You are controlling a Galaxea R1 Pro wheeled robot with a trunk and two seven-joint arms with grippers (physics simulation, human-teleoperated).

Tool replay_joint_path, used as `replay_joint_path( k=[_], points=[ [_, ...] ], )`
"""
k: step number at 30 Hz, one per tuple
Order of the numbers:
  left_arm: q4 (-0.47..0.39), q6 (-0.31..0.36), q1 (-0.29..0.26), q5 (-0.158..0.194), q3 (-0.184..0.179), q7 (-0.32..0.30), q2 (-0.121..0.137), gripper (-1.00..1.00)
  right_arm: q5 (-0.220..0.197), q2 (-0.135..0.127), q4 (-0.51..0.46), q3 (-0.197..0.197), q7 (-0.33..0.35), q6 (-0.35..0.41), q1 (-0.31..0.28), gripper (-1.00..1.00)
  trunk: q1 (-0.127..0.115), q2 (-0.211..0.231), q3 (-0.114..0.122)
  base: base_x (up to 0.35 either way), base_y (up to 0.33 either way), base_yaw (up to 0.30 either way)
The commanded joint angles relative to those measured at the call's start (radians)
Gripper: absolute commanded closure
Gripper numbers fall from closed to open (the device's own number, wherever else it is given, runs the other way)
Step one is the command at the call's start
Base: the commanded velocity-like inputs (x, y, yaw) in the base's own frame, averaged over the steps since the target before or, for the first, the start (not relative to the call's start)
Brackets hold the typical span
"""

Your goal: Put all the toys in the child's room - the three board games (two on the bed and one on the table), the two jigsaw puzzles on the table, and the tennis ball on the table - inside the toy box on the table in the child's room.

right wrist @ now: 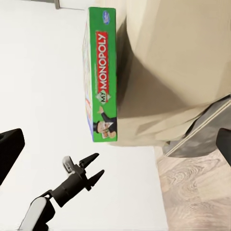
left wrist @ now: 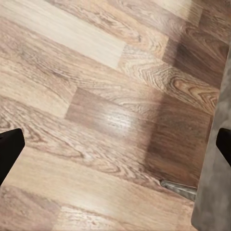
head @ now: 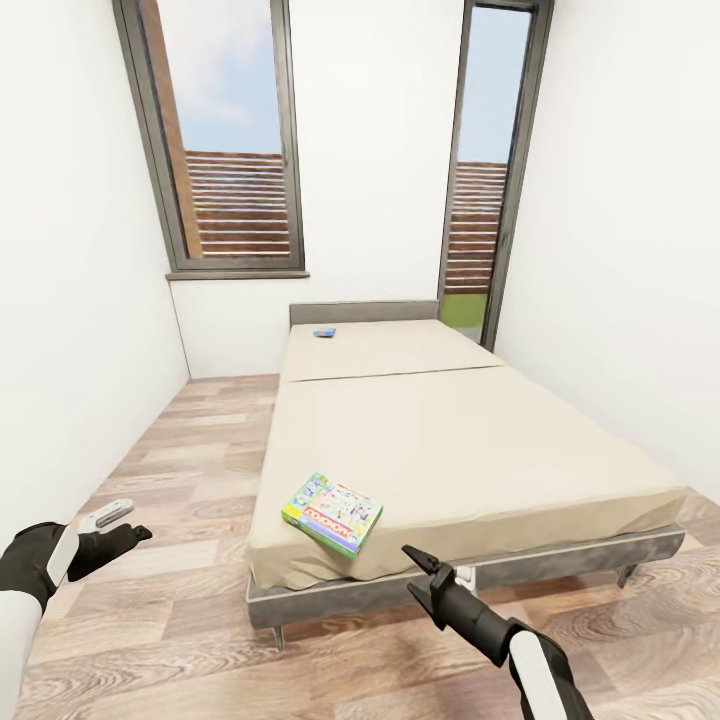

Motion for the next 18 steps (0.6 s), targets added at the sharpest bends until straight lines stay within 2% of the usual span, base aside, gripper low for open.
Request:
replay_joint_path(
  k=[1,8,18],
  points=[
    [-0.001,0.006,-0.001,0.000,0.005,-0.003,0.000,-1.00,0.000,0.001,0.001,0.007,0.004,0.006,-0.001,-1.00,0.000,0.000,-0.001,0.003,0.001,0.000],
    [-0.001,0.006,-0.001,0.000,0.005,-0.003,0.000,-1.00,-0.005,0.001,0.003,0.032,0.005,0.005,-0.001,-1.00,0.000,0.000,-0.001,0.016,0.059,0.000],
    [-0.001,0.006,-0.001,-0.001,0.005,-0.003,0.000,-1.00,-0.006,0.001,0.004,0.037,0.005,0.005,-0.001,-1.00,0.000,0.000,-0.001,0.014,0.033,0.000]
  ],
)
